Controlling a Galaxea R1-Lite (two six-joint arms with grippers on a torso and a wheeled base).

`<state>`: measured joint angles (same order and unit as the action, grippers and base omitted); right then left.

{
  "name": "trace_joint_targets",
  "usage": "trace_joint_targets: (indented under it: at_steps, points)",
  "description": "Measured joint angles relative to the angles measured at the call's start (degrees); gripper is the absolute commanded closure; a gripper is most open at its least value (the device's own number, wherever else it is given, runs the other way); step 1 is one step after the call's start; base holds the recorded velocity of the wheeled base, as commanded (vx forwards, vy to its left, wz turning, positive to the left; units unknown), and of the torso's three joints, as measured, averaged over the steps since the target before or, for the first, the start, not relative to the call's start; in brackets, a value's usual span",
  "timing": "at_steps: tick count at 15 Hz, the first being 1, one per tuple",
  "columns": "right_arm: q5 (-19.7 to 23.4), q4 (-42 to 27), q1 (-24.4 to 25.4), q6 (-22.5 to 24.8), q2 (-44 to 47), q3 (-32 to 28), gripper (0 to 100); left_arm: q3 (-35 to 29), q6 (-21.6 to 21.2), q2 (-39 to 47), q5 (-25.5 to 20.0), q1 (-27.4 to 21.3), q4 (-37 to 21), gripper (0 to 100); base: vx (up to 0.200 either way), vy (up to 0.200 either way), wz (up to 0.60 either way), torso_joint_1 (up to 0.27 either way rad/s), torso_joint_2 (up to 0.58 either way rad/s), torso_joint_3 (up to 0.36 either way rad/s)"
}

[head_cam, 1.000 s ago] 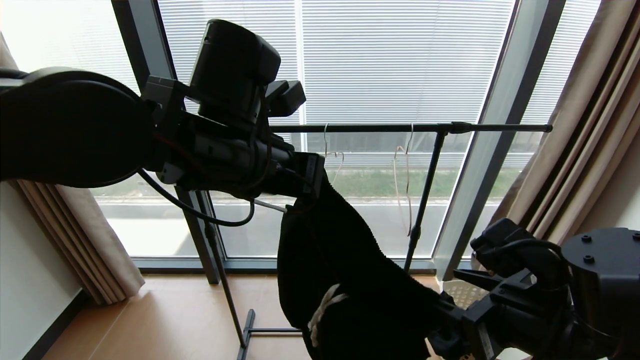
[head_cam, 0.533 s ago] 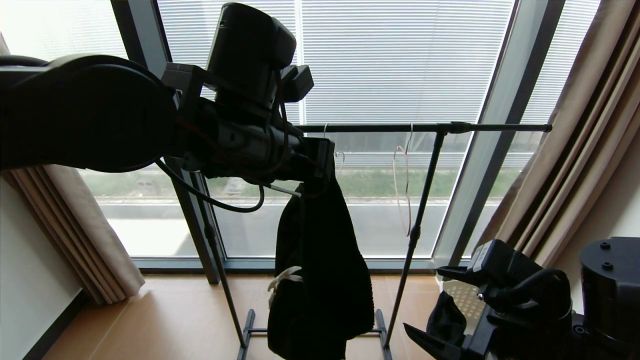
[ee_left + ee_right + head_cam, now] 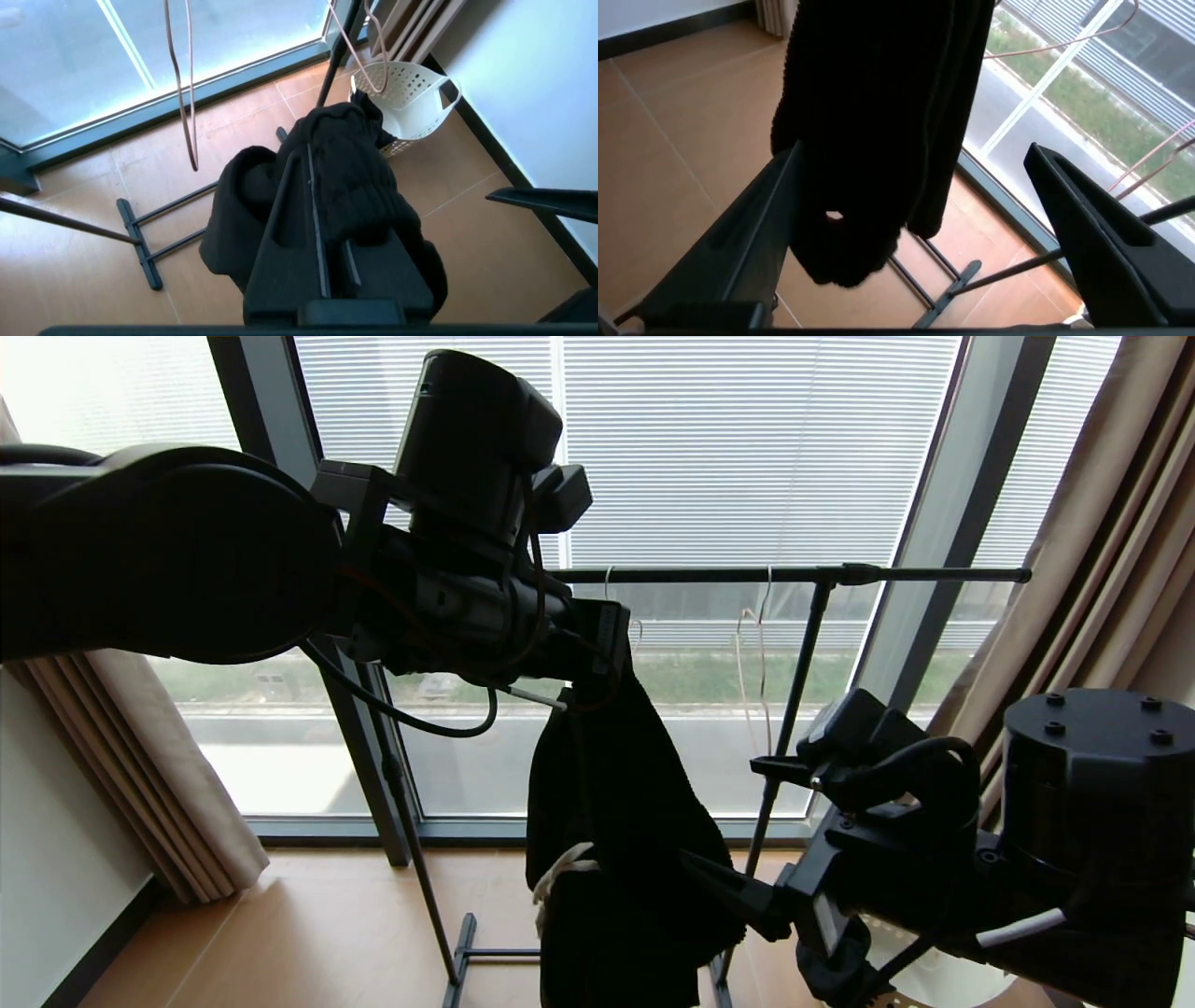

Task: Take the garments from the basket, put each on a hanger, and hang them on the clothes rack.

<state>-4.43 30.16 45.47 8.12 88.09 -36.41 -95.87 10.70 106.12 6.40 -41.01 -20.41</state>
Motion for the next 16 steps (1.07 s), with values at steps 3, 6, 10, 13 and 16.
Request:
trace_joint_targets:
  at_steps: [3, 6, 10, 13, 16]
  points:
    - [0.22, 0.22, -3.46, -0.27, 4.38, -1.89, 0, 0.0, -0.01, 0.0, -0.06, -0.13, 0.02, 100, 0.0, 0.0, 0.0, 0.0, 0.0, 0.0]
    - [1.1, 0.93, -6.23, -0.4, 8.13, -2.76, 0, 0.0, 0.11, -0.02, -0.17, -0.13, 0.1, 100, 0.0, 0.0, 0.0, 0.0, 0.0, 0.0]
    - [1.54, 4.82, -6.72, -2.18, 12.08, -1.12, 0, 0.24, 0.27, -0.11, -0.3, -0.13, 0.05, 100, 0.0, 0.0, 0.0, 0.0, 0.0, 0.0]
    - [1.54, 5.67, -6.72, -3.52, 14.17, -0.49, 0, 0.83, 0.29, -0.3, -0.44, -0.02, 0.02, 100, 0.0, 0.0, 0.0, 0.0, 0.0, 0.0]
    - [1.54, 5.78, -6.78, -3.61, 14.97, 0.3, 100, 0.98, 0.46, -0.46, -0.52, 0.0, 0.0, 100, 0.0, 0.0, 0.0, 0.0, 0.0, 0.0]
